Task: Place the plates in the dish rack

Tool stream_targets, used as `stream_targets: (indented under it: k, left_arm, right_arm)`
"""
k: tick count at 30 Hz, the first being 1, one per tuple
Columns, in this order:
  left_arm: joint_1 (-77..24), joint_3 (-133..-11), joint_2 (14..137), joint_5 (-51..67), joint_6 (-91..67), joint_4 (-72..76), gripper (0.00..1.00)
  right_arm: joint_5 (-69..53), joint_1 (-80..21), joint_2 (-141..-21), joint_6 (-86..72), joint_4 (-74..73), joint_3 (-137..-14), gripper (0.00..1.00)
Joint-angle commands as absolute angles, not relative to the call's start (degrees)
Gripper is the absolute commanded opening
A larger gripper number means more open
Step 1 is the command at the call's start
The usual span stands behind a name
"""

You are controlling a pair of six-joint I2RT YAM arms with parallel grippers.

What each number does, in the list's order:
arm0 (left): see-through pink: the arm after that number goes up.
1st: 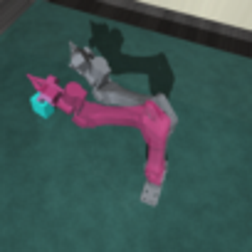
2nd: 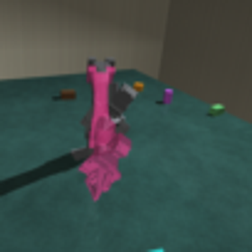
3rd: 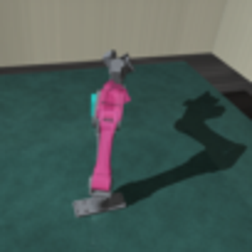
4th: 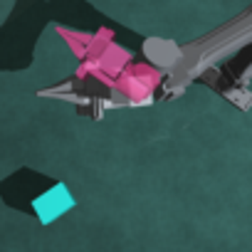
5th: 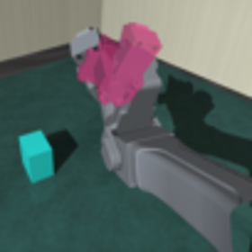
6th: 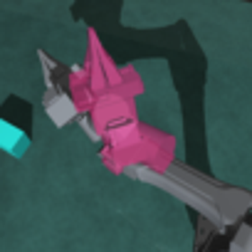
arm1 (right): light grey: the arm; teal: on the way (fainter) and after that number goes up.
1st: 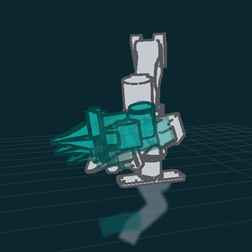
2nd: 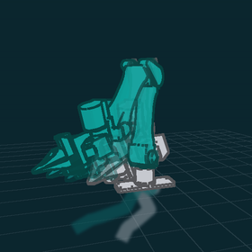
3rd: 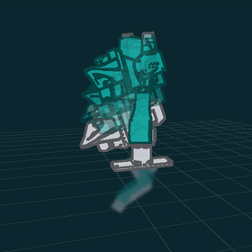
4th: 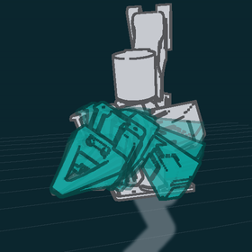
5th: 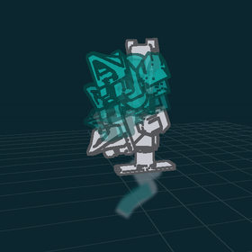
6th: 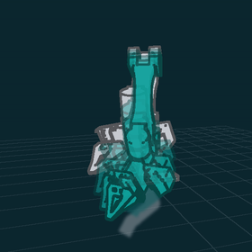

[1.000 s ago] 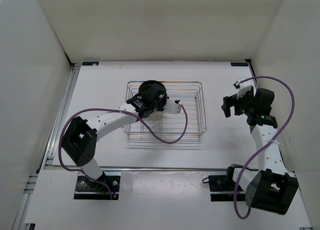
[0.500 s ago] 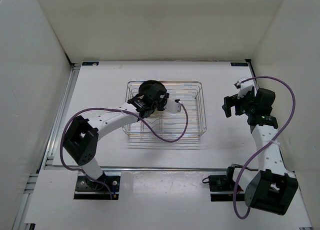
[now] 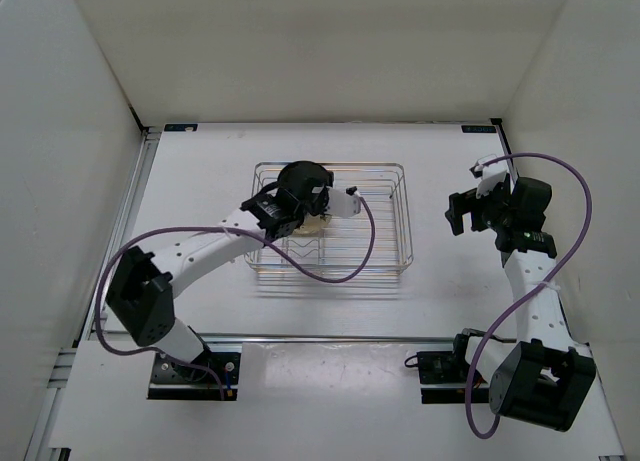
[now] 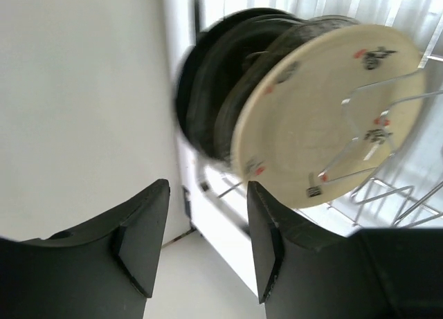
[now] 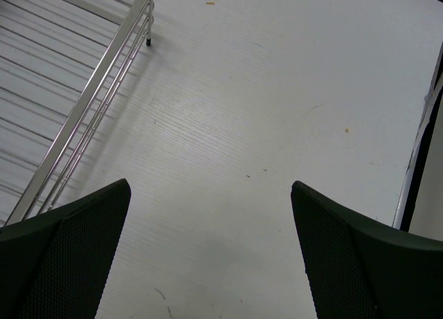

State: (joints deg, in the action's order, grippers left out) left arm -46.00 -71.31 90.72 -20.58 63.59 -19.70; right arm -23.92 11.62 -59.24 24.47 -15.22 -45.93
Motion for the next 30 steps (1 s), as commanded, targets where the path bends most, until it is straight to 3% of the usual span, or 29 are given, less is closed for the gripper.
stream_targets:
  k: [1, 3, 7, 12, 16, 22, 30]
  left_arm:
    - [-47.2, -74.4, 82.2, -24.9, 62.0, -19.2, 0.6]
    - [-46.6, -76.5, 80.3, -26.7, 59.0, -19.2, 0.66]
    - [-34.4, -81.8, 78.3, -30.7, 47.8, -26.4, 0.81]
    - [-12.9, -87.6, 77.8, -13.9, 25.0, -45.2, 0.94]
    - [0.5, -80.2, 73.7, 3.0, 18.2, -48.5, 1.0]
    - [10.4, -68.8, 68.2, 16.5, 9.6, -46.5, 1.0]
    - [14.3, -59.3, 62.6, 18.7, 5.1, -39.7, 1.0]
  right_arm:
    - [-23.6, 11.9, -58.1, 24.8, -13.7, -45.6, 1.0]
    - [-21.8, 11.9, -58.7, 24.8, -13.7, -45.6, 1.0]
    - [-17.1, 11.9, -61.1, 23.5, -13.9, -46.3, 1.0]
    - [-13.1, 11.9, -64.7, 22.3, -15.7, -49.5, 1.0]
    - [-10.5, 11.9, -66.8, 21.8, -17.0, -50.7, 1.0]
    - [-9.9, 11.9, -68.1, 21.3, -18.1, -51.3, 1.0]
    - [-9.9, 11.9, -68.1, 20.7, -18.1, -51.3, 1.0]
